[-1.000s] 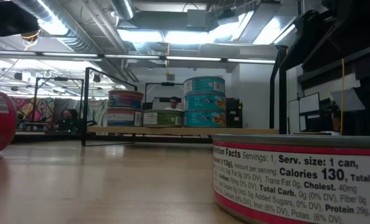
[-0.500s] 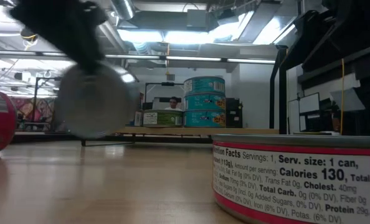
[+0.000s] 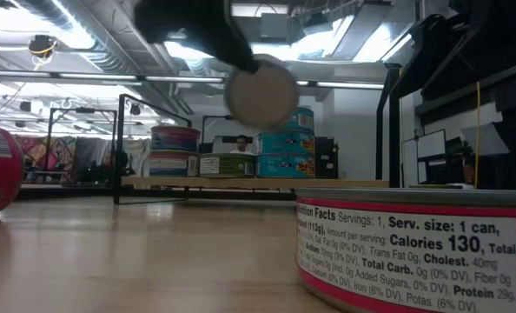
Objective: Stack canned seafood by type on shelf
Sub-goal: Stack the yellow-blue tuna can on top of the yellow-blue tuna cans on the shelf
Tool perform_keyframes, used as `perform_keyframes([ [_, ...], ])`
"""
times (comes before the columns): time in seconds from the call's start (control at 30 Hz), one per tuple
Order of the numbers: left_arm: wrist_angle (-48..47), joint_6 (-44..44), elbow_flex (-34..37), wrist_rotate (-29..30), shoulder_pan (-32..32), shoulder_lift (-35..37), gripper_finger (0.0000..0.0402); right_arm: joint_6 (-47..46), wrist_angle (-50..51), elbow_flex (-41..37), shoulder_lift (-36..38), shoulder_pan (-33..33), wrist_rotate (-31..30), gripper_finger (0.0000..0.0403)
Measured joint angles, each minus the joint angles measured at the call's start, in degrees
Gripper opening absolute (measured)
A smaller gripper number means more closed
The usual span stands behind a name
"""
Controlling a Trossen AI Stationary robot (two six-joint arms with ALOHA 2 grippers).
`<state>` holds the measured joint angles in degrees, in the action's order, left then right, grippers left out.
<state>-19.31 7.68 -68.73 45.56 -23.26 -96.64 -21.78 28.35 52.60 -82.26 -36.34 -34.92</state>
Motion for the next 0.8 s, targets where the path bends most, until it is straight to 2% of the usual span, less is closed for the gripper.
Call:
perform_keyframes([
  [0.23, 11.0, 17.0, -2.6, 4.4, 2.3, 0.0, 0.0151, 0.0, 0.0, 0.0, 0.0, 0.0, 0.0, 0.03],
  [0.43, 14.4, 28.0, -3.9, 8.3, 4.6, 0.0, 0.0154, 0.0, 0.0, 0.0, 0.0, 0.0, 0.0, 0.03],
  [0.63, 11.3, 30.8, -3.9, 8.3, 8.0, 0.0, 0.0156, 0.0, 0.0, 0.0, 0.0, 0.0, 0.0, 0.03],
  [0.8, 7.4, 28.3, -3.9, 7.4, 10.3, 0.0, 0.0158, 0.0, 0.0, 0.0, 0.0, 0.0, 0.0, 0.03],
])
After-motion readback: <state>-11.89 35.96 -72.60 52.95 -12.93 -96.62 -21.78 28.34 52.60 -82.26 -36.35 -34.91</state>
